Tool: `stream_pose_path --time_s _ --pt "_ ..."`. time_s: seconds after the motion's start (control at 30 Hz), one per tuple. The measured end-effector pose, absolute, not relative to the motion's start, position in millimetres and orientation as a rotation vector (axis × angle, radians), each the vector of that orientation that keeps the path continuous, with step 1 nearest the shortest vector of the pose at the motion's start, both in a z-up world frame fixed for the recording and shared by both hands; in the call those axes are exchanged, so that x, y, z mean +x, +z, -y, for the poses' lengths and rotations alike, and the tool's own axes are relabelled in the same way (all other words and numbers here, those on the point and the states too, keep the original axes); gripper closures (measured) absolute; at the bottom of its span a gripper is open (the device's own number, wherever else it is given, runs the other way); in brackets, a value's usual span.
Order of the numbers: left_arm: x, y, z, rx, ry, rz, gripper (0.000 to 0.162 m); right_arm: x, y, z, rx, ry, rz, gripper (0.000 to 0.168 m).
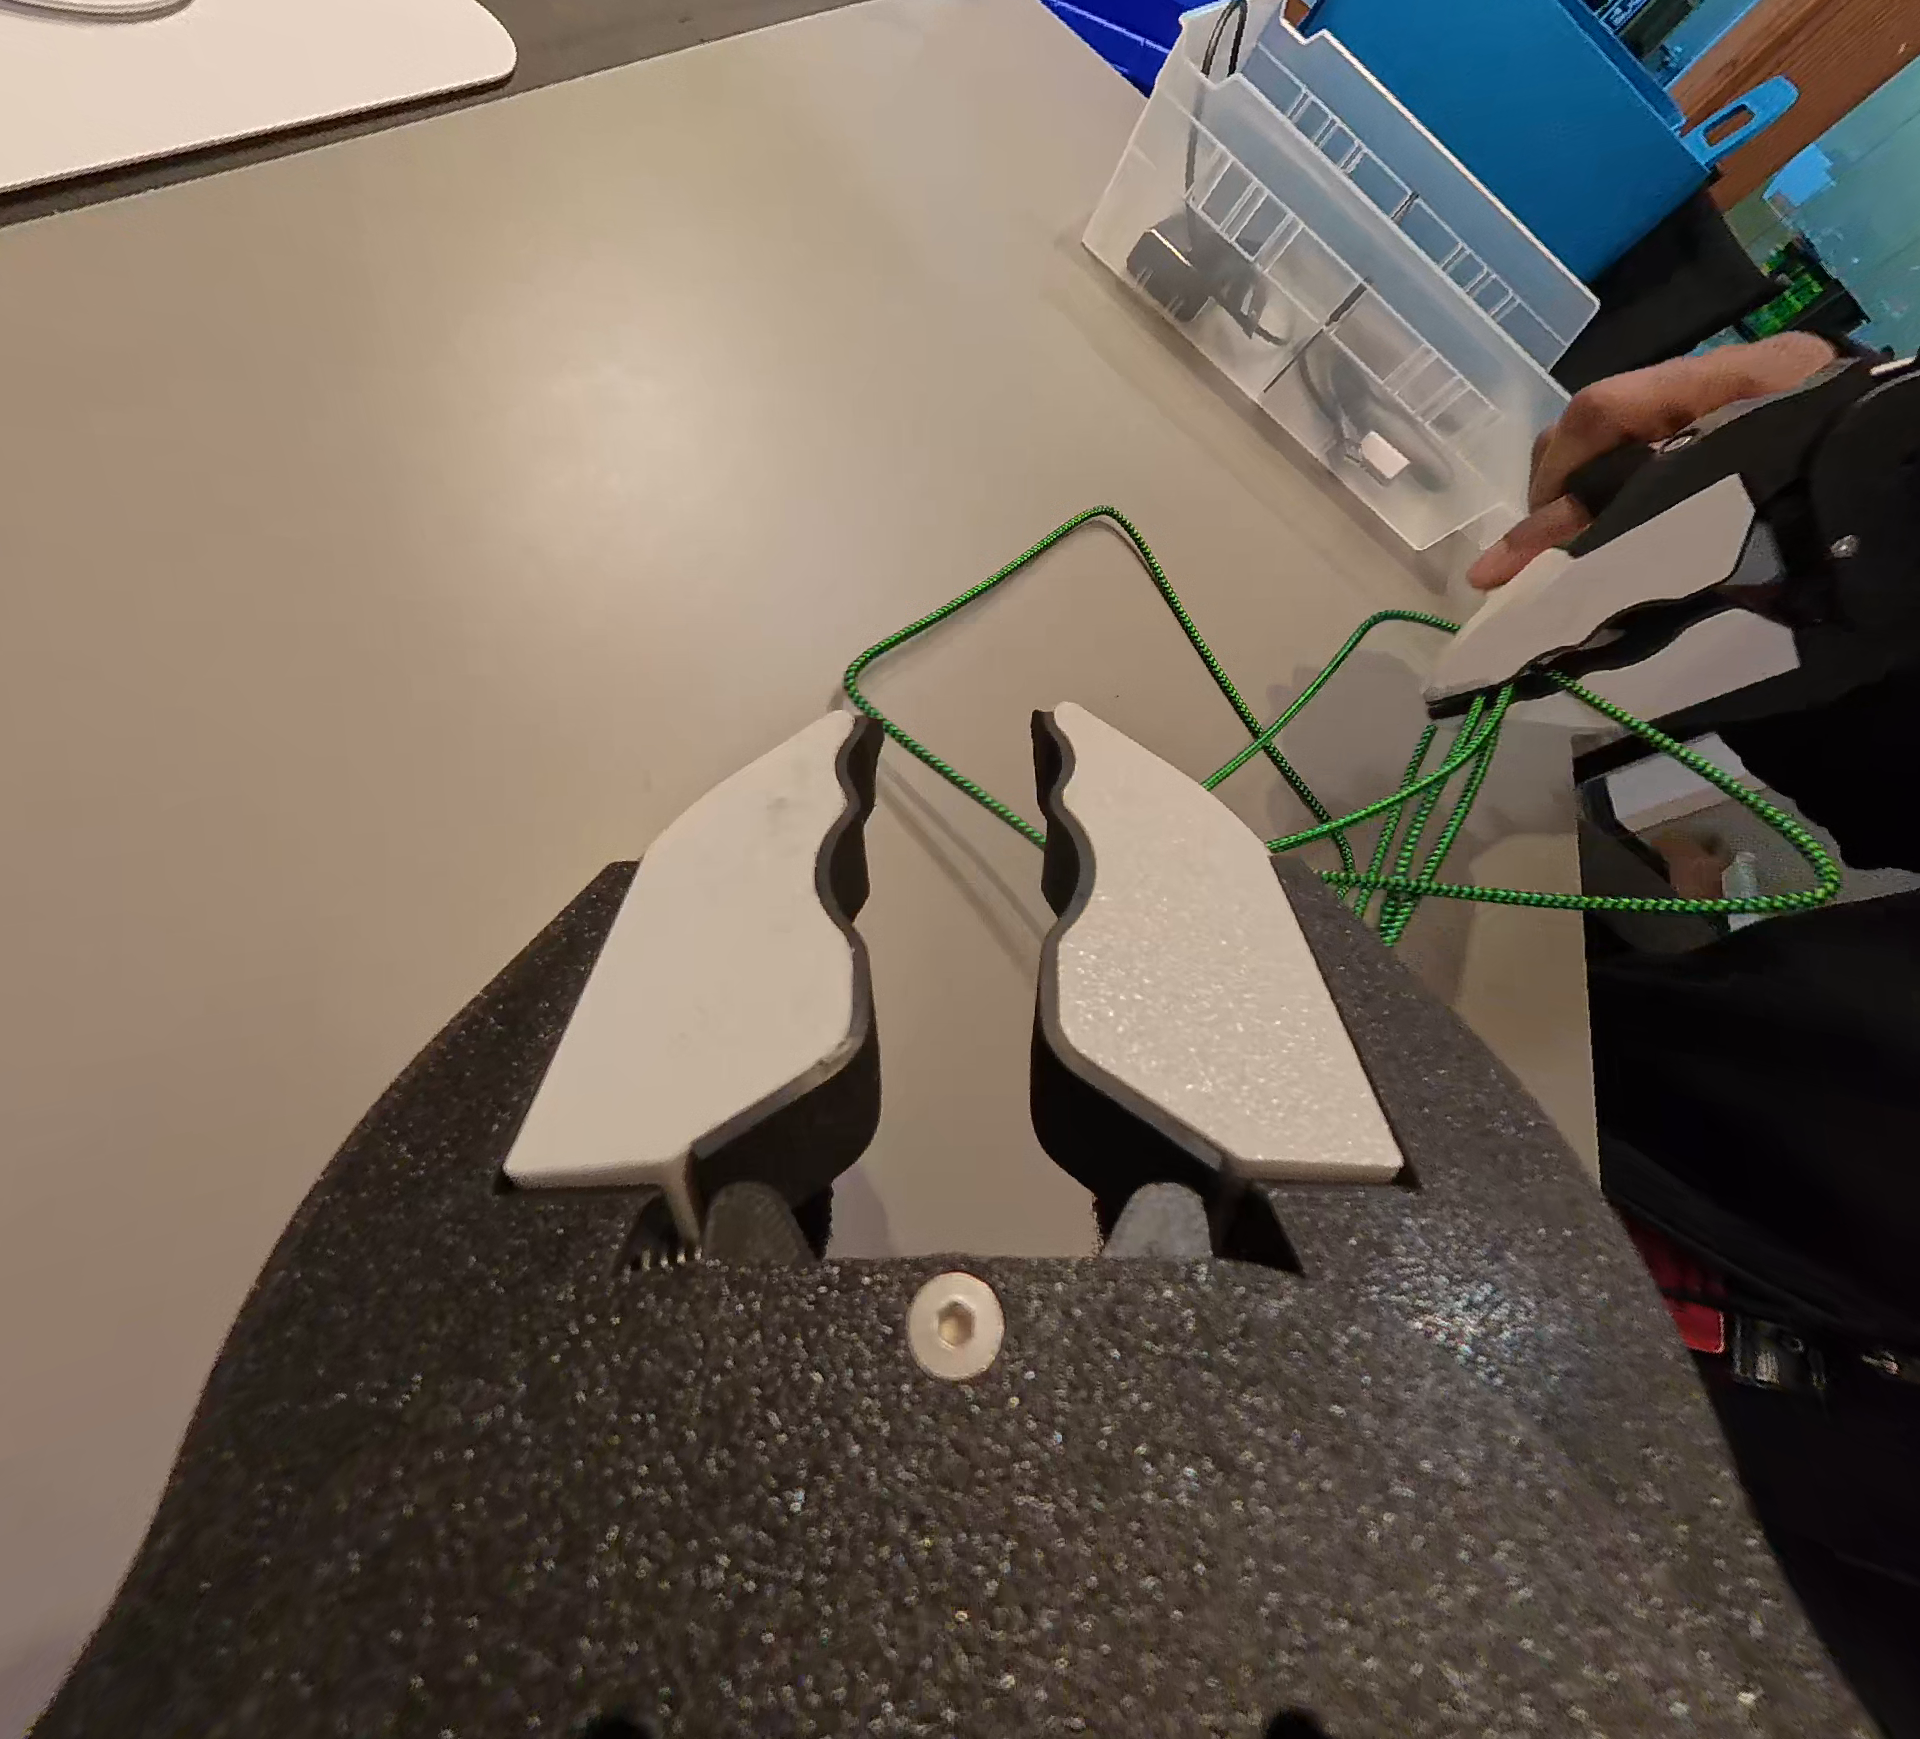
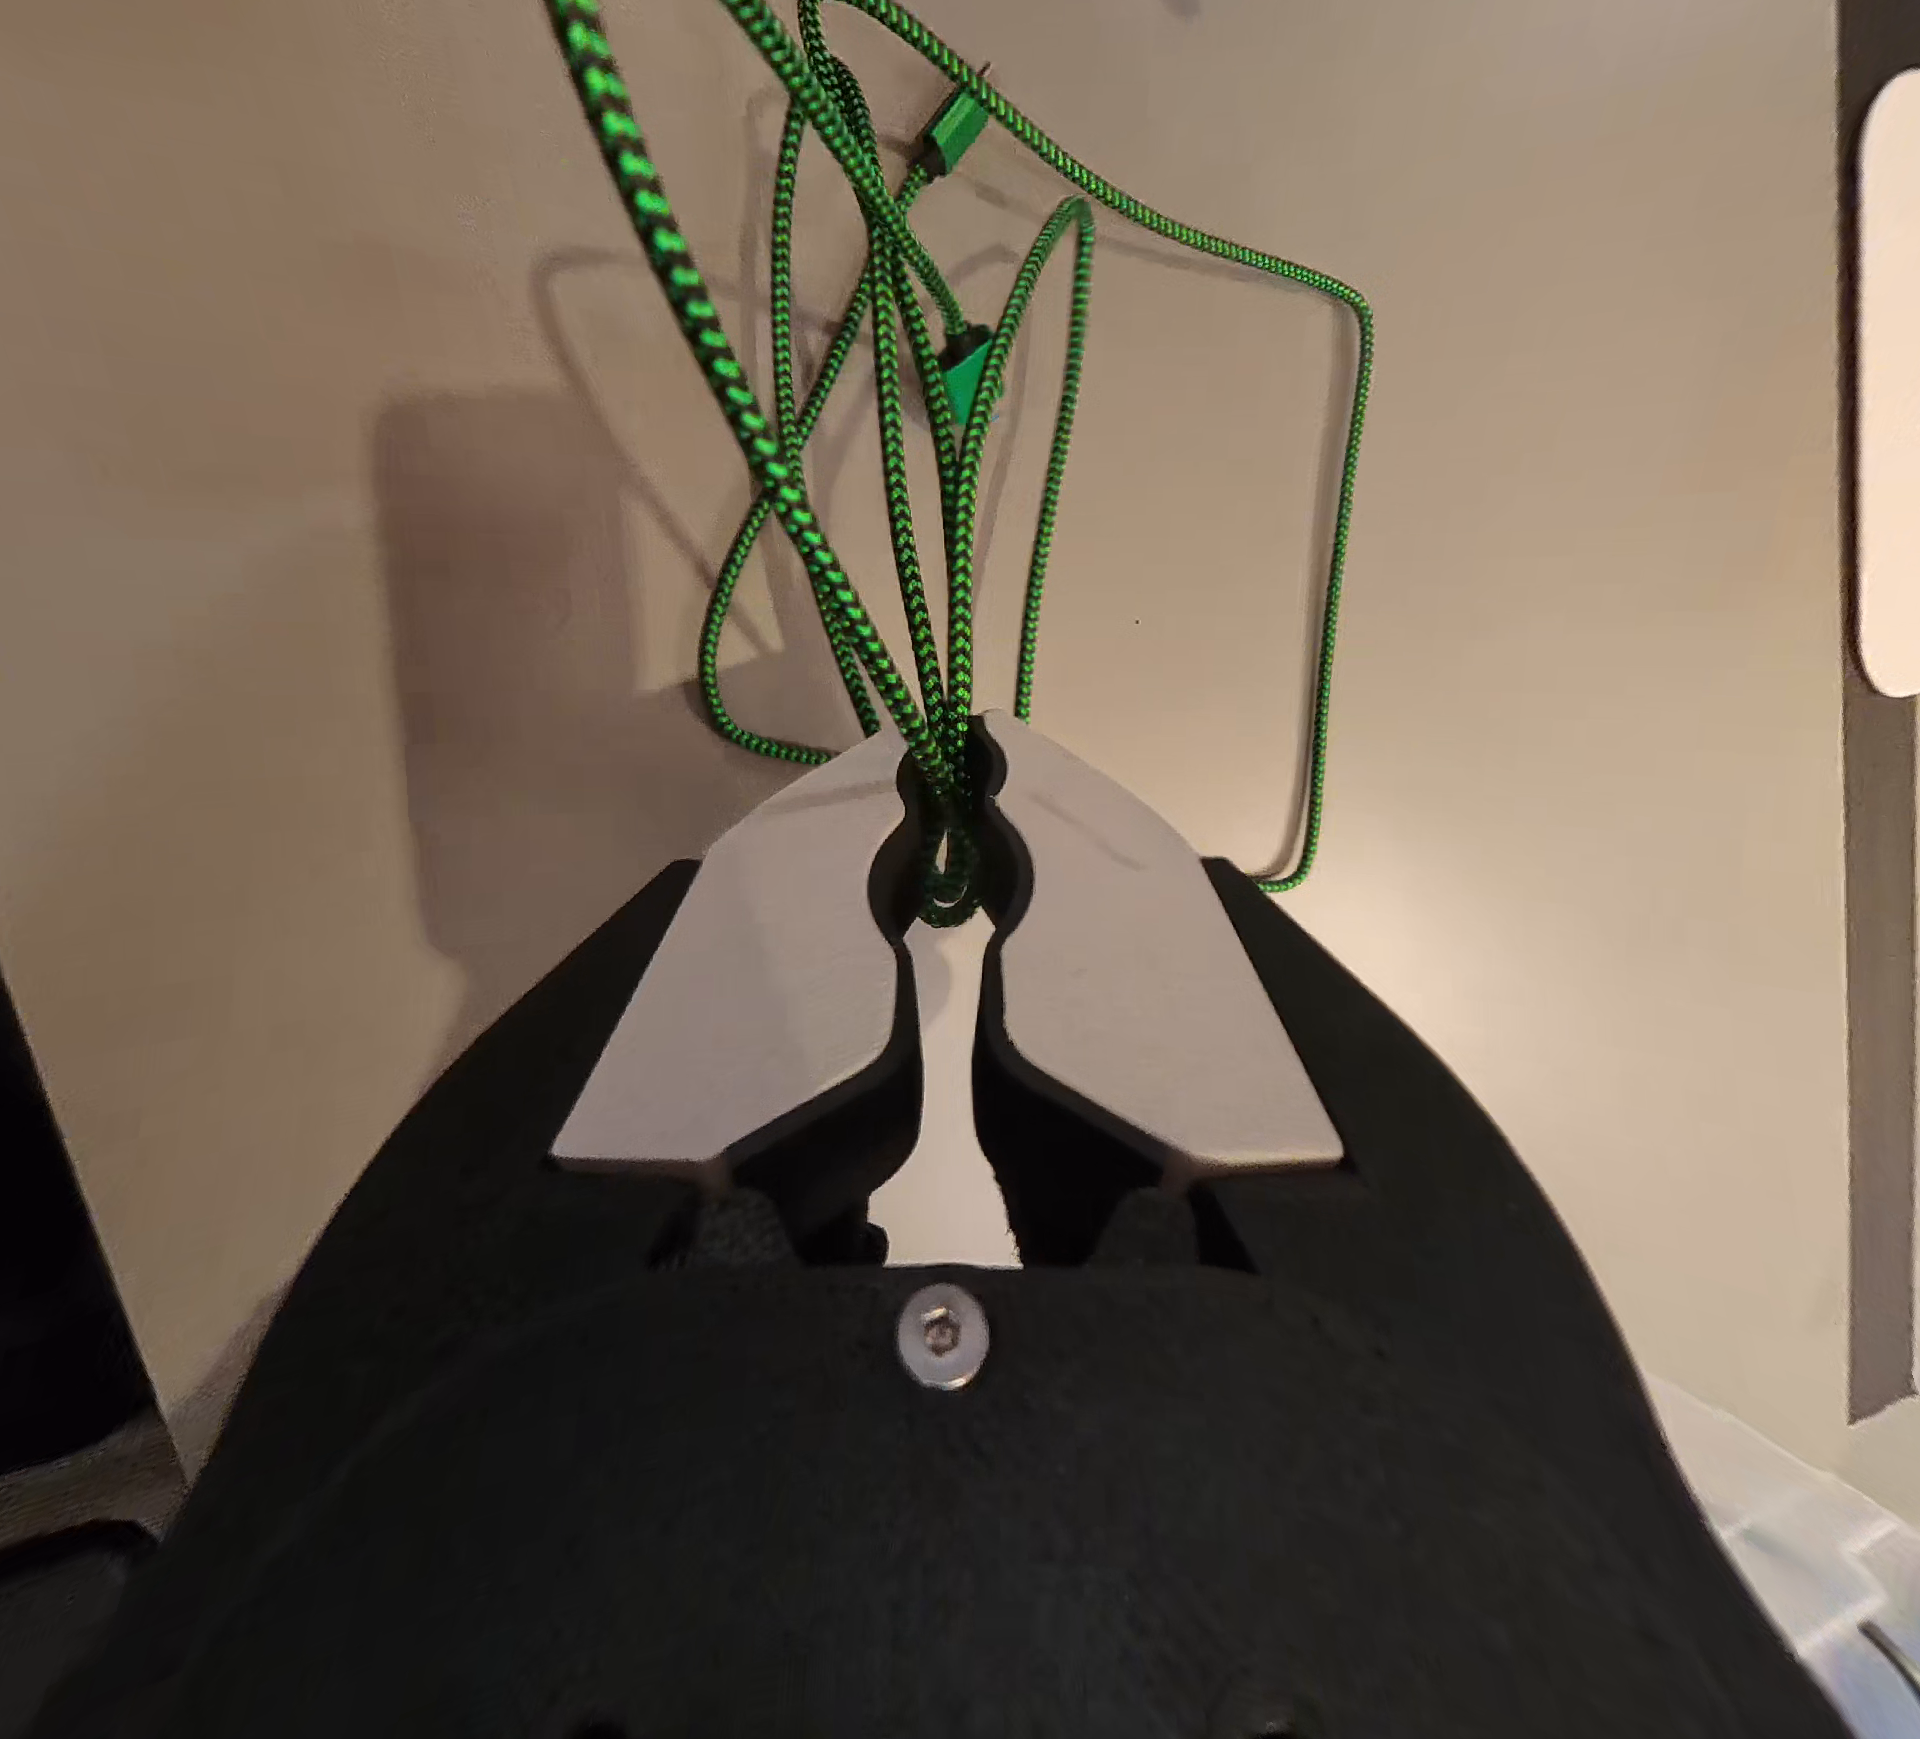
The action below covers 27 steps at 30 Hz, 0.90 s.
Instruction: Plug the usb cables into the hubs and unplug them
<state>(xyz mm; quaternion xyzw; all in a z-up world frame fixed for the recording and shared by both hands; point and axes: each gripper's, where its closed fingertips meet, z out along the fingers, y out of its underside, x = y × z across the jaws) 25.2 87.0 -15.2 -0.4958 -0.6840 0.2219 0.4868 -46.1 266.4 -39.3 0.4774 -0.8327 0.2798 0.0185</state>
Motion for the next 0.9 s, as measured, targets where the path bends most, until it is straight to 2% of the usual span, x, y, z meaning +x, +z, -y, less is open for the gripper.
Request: stream_pose_path --time_s 0.13,0.43,0.9 --pt "24.4 -14.9 -88.5 -1.213 0.541 1.662 0.133 -39.4 -37.4 -270.9 1.534 0.931 2.603 0.165" --pt "24.1 -19.4 -88.3 -1.224 0.535 1.676 0.133 -4.5 -90.8 -288.1 1.59 0.894 2.691 0.164" --pt "25.1 -23.1 -88.8 -1.246 0.528 1.693 0.133 0.5 -105.1 -307.7 1.729 0.606 2.846 0.147"
